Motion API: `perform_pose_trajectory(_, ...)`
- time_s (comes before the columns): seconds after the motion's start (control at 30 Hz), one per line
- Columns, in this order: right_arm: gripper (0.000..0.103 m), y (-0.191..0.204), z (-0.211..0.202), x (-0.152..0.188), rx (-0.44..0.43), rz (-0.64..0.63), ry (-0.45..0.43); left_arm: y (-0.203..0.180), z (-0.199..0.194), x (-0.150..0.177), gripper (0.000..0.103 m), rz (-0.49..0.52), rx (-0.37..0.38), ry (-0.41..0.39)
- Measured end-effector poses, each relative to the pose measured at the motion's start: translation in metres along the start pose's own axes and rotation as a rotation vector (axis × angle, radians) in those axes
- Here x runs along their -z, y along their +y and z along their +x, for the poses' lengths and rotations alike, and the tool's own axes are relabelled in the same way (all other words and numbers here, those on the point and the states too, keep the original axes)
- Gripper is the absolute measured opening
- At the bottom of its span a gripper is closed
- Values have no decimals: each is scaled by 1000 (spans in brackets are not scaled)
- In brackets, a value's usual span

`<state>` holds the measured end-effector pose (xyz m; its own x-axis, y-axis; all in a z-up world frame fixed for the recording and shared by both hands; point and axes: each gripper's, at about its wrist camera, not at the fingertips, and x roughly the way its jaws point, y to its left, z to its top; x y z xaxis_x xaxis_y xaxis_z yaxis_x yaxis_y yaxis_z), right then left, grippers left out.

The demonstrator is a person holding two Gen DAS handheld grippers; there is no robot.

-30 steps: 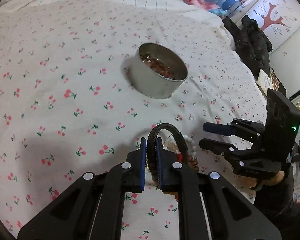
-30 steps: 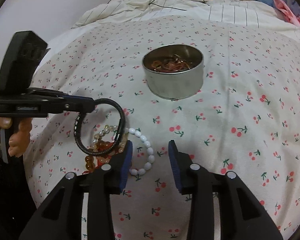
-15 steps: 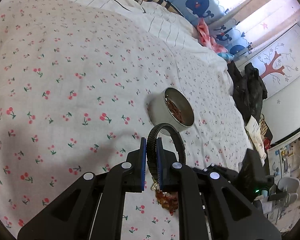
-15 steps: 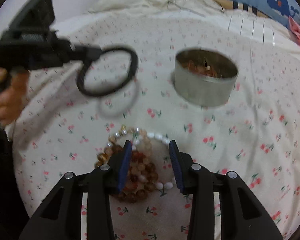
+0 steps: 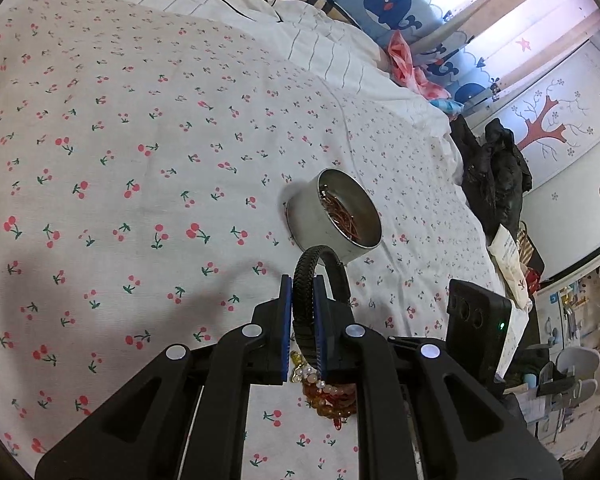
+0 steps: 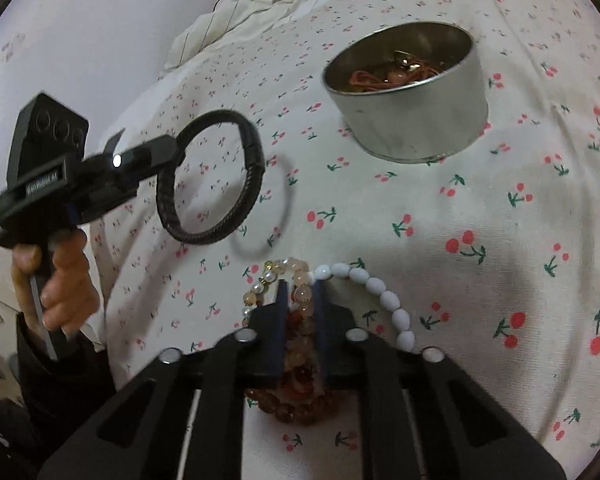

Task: Organize jewelry
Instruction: 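Grasp a black braided bracelet with the left gripper and lift it, then carry the black bracelet into the tin with the left gripper while the right gripper grasps a beaded bracelet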

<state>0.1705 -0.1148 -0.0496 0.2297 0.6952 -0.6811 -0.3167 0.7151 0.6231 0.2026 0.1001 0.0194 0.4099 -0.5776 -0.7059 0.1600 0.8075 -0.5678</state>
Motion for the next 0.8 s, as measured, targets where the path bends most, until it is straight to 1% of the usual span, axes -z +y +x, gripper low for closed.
perform_pose_trajectory(0.03, 10, -1, -3, 0, -20, 14, -6, 1, 2, 0, 9, 0, -10, 8)
perform_pose_trajectory(0.17, 10, 2, -16, -2, -45, 9, -44, 3, 8, 1, 9, -2, -36, 25)
perform_pose_trajectory(0.27, 10, 4, -28, -3, -86, 16, -78, 1, 6, 1, 9, 5, -5, 20)
perform_pose_trajectory(0.33, 10, 3, -36, -4, -134, 29, -96, 1, 7, 2, 9, 8, -12, 21)
perform_pose_trajectory(0.47, 10, 1, -56, -7, -195, 47, -149, -1, 8, 2, 9, 11, -11, 22)
perform_pose_trajectory(0.53, 10, 0, -62, -8, -186, 37, -151, -3, 9, 3, 9, 14, -7, 24)
perform_pose_trajectory(0.6, 10, 2, -62, -11, -115, 19, -147, -3, 10, 3, 9, 16, -12, 27)
perform_pose_trajectory(0.7, 11, 4, -54, -11, -21, -5, -115, -2, 10, 3, 9, 16, -11, 29)
perform_pose_trajectory(0.73, 27, 5, -48, -11, -1, -13, -88, -2, 10, 2, 9, 17, -12, 30)
perform_pose_trajectory(0.77, 46, 2, -48, -10, 3, -14, -83, -2, 11, 2, 9, 17, -10, 31)
perform_pose_trajectory(0.8, 48, 1, -47, -9, 14, -23, -86, -2, 11, 2, 9, 16, -10, 32)
